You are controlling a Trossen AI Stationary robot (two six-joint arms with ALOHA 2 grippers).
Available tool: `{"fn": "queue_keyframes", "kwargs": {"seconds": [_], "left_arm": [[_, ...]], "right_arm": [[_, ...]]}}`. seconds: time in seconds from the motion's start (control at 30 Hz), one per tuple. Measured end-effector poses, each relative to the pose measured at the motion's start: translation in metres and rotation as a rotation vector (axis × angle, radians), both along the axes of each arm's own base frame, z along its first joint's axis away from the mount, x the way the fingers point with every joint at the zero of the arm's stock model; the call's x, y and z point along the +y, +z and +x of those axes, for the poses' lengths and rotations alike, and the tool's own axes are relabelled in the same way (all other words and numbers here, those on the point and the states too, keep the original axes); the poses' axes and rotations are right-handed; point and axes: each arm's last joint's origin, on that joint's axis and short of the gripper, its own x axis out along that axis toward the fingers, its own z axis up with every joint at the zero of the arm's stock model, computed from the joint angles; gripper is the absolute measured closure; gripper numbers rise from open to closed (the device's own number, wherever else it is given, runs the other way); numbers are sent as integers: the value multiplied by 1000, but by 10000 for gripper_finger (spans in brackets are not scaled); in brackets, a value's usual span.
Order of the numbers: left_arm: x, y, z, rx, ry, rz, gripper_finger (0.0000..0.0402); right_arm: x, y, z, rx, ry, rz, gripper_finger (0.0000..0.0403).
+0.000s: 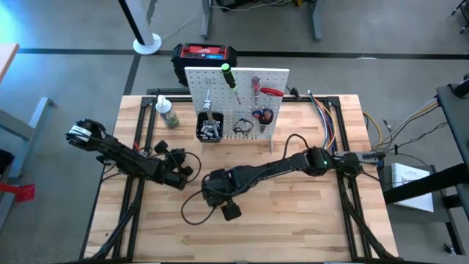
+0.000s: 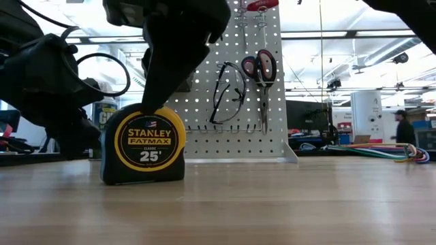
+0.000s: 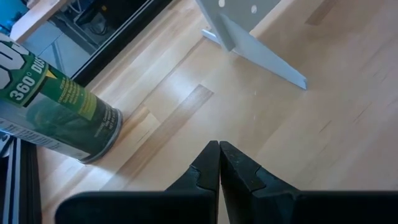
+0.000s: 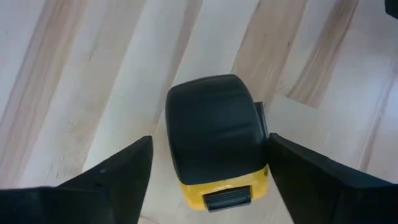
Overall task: Hang tools onto peg board
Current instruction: Hang the measuring tape on the pegboard
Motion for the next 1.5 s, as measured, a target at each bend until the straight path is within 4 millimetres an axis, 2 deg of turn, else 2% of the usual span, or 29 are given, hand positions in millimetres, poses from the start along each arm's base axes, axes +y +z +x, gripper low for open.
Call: {"fn": "queue_keyframes", "kwargs": {"seconds": [0.23,0.47,0.6,0.67,0.77,0.87,1.0,1.1,1.37,1.5], "left_arm": [[-1,-1,0,4,-2,-32,401],[-1,-2,-1,20,-7,-49,401],[-1,-2,-1,22,-7,-49,401],[-1,-2,-1,22,-7,-48,401],[-1,-2,-1,19,-7,-50,401],[-1,-1,0,10,-6,-53,401],[-2,-1,0,-2,-9,-58,401],[-3,-1,0,-2,-13,-58,401],[-3,-3,-1,-7,-13,-60,401],[-3,-3,0,-19,-13,-64,401]], "right_arm": [[-5,-13,5,12,9,-10,173],[-9,-9,6,7,-7,-17,197],[-11,12,3,13,-31,-37,208],[-18,29,-1,-23,-52,-37,208],[-38,63,-9,-66,-114,-17,209],[-64,85,-11,-117,-207,4,209],[-90,84,-10,-103,-279,-5,209],[-101,88,-9,-121,-301,8,207],[-100,98,-13,-159,-274,-94,208],[-103,122,-23,-227,-278,-132,208]]}}
